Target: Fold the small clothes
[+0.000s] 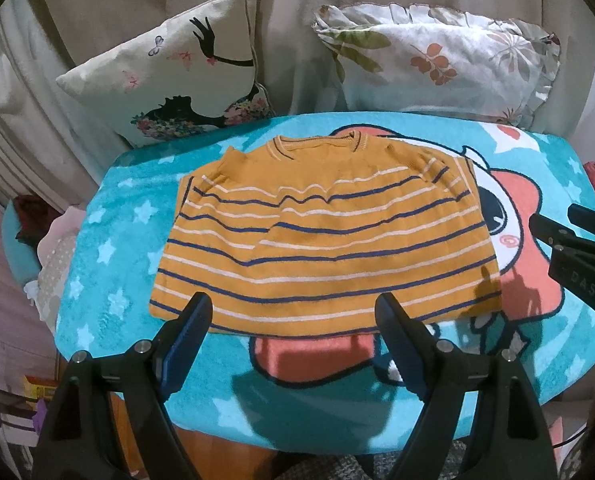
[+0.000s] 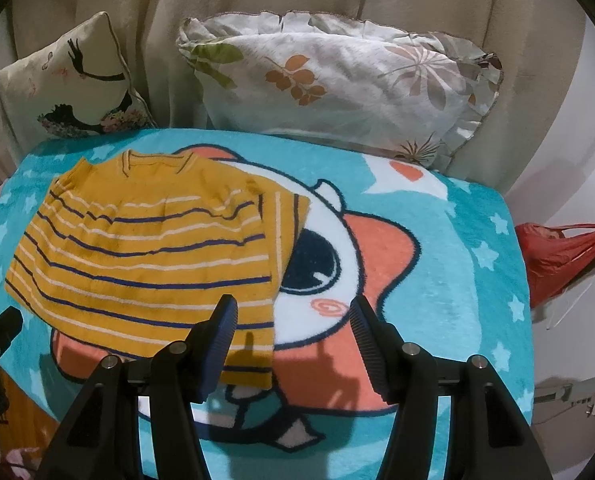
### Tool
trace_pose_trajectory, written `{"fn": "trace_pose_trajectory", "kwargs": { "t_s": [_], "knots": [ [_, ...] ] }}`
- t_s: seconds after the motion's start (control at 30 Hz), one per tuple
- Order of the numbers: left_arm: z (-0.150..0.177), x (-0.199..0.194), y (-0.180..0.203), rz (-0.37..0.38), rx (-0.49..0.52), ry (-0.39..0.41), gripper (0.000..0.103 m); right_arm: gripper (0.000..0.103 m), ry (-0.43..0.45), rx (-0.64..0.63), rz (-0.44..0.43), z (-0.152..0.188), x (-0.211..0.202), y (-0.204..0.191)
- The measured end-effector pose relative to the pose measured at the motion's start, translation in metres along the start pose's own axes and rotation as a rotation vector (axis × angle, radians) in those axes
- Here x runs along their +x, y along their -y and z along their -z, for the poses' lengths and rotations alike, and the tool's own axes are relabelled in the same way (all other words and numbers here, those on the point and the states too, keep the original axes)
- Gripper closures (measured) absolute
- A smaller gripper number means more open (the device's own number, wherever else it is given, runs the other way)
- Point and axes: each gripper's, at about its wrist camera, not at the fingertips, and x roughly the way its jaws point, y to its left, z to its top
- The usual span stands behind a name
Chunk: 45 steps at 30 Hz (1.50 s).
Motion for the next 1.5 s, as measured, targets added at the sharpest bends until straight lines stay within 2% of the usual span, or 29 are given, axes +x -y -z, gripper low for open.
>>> {"fn": "trace_pose_trajectory", "kwargs": {
  "t_s": [0.43,1.2,1.5],
  "knots": [
    [-0.001,0.009,0.001,-0.043,0.024,-0.015,0.02,0.039,-0.024,-0.003,0.0,0.0,0.009,-0.004],
    [0.005,0.017,0.001,-0.005,0.013,-0.06,0.02,0.038,-0.044,-0.012,-0.005,0.004,0.014,-0.008],
    [0.019,0.02,-0.005,-0.001,-0.002,-0.079,0.02,0.037,-0.054,-0.023,-0.008,0.009,0.015,-0.013]
  ]
}}
